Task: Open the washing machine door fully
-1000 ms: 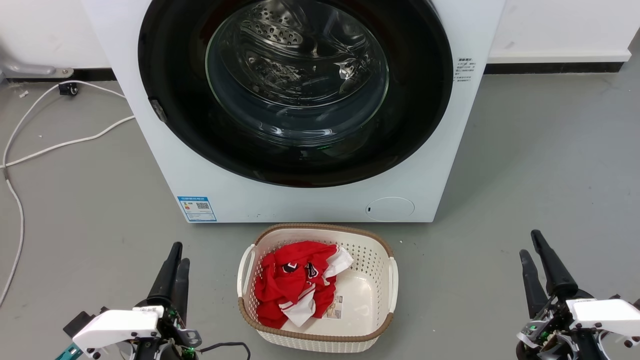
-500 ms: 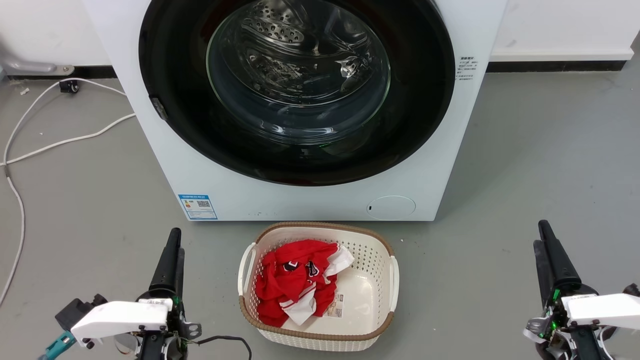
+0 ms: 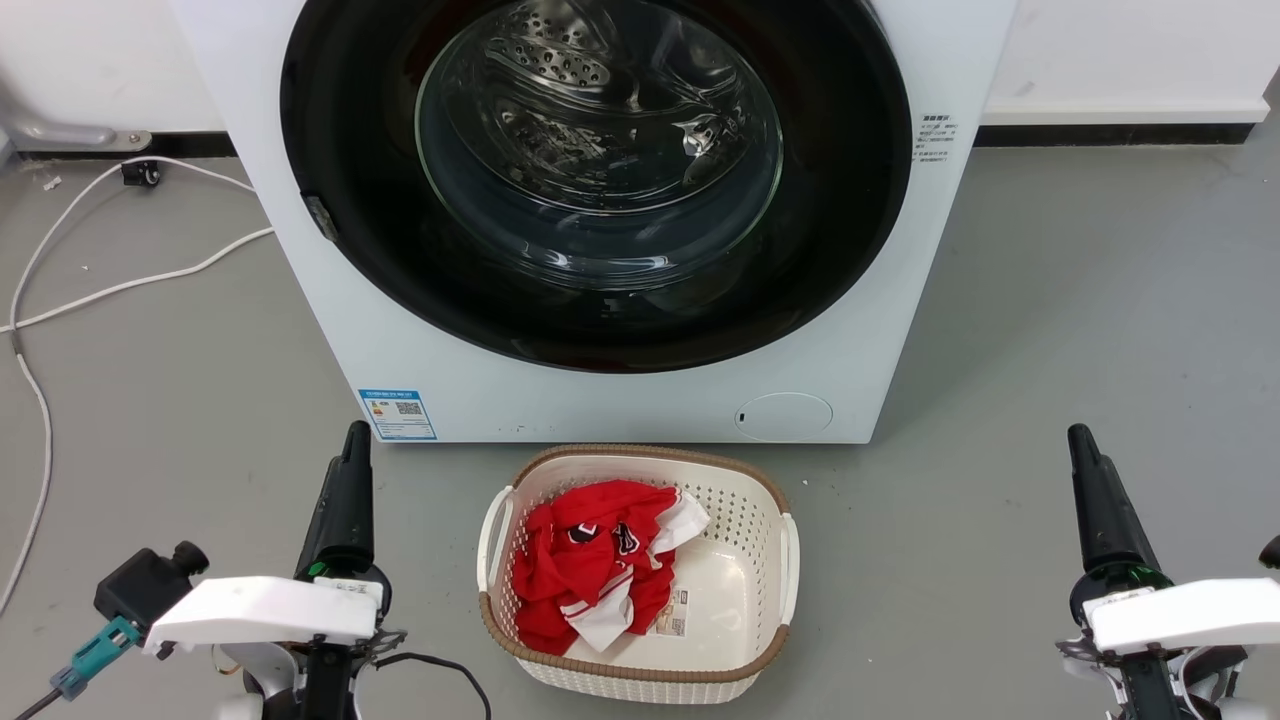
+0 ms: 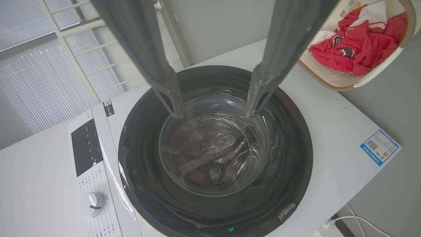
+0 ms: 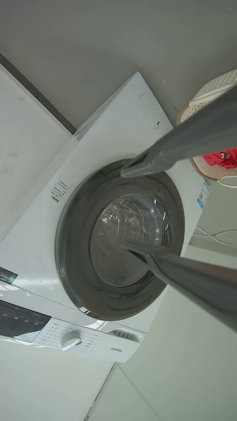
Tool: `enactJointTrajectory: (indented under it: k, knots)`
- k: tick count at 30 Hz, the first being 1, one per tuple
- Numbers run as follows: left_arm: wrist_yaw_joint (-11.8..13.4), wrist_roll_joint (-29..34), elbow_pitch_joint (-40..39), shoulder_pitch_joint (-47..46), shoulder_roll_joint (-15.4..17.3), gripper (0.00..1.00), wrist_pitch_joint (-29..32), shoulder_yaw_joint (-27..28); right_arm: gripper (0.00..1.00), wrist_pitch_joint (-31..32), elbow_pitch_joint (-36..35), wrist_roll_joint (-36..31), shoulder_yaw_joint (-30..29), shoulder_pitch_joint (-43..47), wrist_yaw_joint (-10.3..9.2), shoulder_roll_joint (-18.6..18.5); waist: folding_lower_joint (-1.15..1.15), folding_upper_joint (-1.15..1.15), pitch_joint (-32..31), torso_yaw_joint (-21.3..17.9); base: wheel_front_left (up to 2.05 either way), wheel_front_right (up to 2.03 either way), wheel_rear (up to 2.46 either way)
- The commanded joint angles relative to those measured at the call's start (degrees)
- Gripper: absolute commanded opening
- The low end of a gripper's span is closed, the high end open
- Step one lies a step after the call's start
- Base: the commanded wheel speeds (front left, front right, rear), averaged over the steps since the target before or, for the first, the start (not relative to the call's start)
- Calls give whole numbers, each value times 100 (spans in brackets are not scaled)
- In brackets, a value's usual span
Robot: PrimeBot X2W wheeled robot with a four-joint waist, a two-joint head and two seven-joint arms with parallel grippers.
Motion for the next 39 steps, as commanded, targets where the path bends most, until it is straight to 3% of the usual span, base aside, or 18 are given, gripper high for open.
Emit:
enactJointTrajectory:
  k: [1, 17, 39]
  knots:
    - [29, 303, -151, -125, 20, 100, -71, -42, 100, -74, -159, -331, 20, 19, 1, -7, 0, 0, -4, -1, 0, 0, 0]
    - [128, 1966, -242, -117, 14, 100, -359, -255, 100, -306, -350, -2096, 82, 244, 1, 10, 0, 0, -21, -9, 0, 0, 0]
    - [244, 3682, -94, -126, 133, 100, -710, -536, 100, -275, -708, -3772, 102, 461, 1, 30, 0, 0, -23, -17, 0, 0, 0]
